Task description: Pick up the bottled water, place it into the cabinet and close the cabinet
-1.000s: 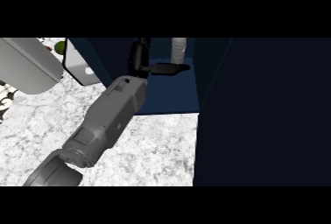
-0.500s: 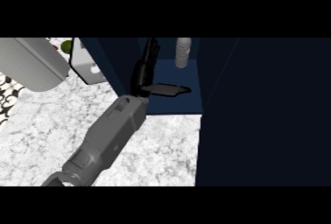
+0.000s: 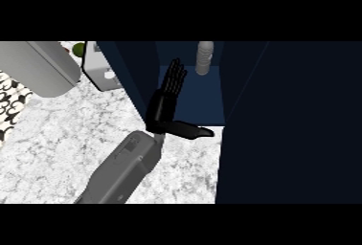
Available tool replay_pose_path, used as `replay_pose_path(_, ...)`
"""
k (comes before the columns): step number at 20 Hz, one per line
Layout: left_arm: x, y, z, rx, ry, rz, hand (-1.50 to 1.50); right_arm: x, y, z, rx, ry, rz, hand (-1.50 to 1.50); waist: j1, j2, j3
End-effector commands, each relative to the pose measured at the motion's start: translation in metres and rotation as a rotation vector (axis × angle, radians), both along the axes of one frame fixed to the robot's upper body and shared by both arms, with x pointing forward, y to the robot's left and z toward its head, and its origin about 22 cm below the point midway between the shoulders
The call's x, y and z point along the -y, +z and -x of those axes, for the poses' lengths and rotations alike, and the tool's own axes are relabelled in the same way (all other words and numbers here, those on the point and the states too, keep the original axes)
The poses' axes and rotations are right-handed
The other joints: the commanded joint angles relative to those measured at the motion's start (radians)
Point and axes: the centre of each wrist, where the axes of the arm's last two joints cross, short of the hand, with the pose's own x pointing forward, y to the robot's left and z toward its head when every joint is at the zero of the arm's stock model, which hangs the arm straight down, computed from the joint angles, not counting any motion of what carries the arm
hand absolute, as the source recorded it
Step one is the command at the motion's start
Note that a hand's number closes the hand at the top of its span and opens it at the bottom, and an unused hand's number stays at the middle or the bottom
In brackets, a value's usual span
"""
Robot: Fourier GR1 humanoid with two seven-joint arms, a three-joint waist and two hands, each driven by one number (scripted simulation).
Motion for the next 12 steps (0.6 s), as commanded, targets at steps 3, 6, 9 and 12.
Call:
replay_pose_path(3, -0.022, -0.012, 0.049, 0.003, -0.078, 0.044, -1.5, -0.004, 0.017, 0.001, 0.04, 0.039, 0.091, -1.5, 0.005, 0.0, 0.0)
replay_pose_path(6, -0.03, -0.007, 0.071, -0.015, -0.085, 0.054, 1.5, 0.004, 0.013, 0.005, 0.027, 0.134, 0.11, -1.5, 0.001, -0.001, 0.001)
replay_pose_path(9, -0.049, -0.003, 0.08, -0.036, -0.085, 0.043, 1.5, 0.002, 0.015, 0.002, 0.028, 0.241, 0.202, 1.5, 0.002, -0.001, 0.0)
replay_pose_path(12, -0.054, 0.007, 0.094, -0.052, -0.036, 0.048, 1.5, -0.002, 0.025, 0.009, -0.025, 0.32, 0.221, 1.5, -0.001, 0.0, 0.0)
